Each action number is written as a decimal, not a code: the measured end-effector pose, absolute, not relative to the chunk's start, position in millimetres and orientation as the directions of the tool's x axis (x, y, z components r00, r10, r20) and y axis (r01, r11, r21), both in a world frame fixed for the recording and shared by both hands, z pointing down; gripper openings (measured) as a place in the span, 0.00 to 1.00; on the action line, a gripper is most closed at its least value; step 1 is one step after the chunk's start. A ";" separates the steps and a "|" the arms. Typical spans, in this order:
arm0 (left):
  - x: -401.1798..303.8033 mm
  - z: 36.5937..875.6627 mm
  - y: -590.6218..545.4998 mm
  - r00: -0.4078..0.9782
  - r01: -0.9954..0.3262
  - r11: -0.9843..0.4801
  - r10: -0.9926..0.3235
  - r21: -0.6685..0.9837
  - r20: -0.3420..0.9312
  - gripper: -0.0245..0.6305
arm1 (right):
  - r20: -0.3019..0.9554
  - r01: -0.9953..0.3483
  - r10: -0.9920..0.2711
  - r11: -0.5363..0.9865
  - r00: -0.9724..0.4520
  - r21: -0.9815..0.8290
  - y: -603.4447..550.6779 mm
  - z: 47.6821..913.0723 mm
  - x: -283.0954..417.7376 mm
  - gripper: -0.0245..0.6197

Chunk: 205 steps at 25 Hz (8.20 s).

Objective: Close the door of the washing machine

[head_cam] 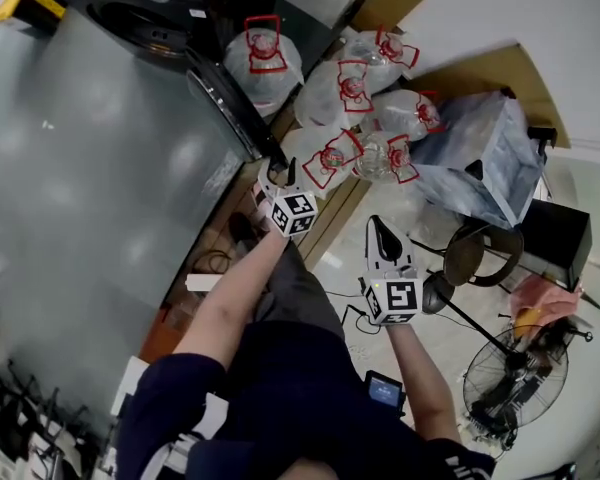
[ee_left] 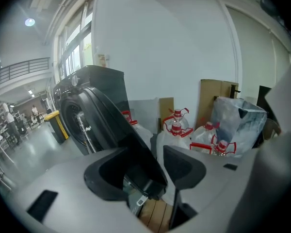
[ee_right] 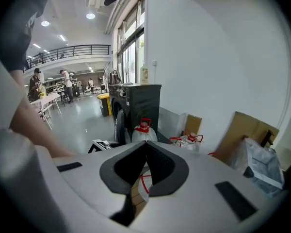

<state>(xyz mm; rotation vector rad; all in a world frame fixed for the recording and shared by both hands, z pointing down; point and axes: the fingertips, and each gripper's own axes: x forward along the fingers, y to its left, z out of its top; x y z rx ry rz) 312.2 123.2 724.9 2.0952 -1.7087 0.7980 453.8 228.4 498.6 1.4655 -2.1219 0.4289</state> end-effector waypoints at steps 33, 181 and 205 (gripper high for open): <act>217.2 733.7 176.4 0.080 -0.971 -0.201 -0.789 -0.132 0.610 0.25 | 0.565 -0.800 -0.635 0.596 -0.527 -0.076 207.6 523.2 335.5 0.07; -385.9 754.6 -326.6 0.439 -0.557 -0.821 -0.415 -0.121 0.797 0.22 | 0.593 -0.922 -0.707 0.309 -0.386 -0.232 -126.1 506.9 -246.0 0.07; -372.2 752.9 -372.7 0.466 -0.600 -0.786 -0.495 -0.149 0.734 0.22 | 0.590 -0.936 -0.731 0.213 -0.342 -0.279 -125.3 524.3 -240.1 0.07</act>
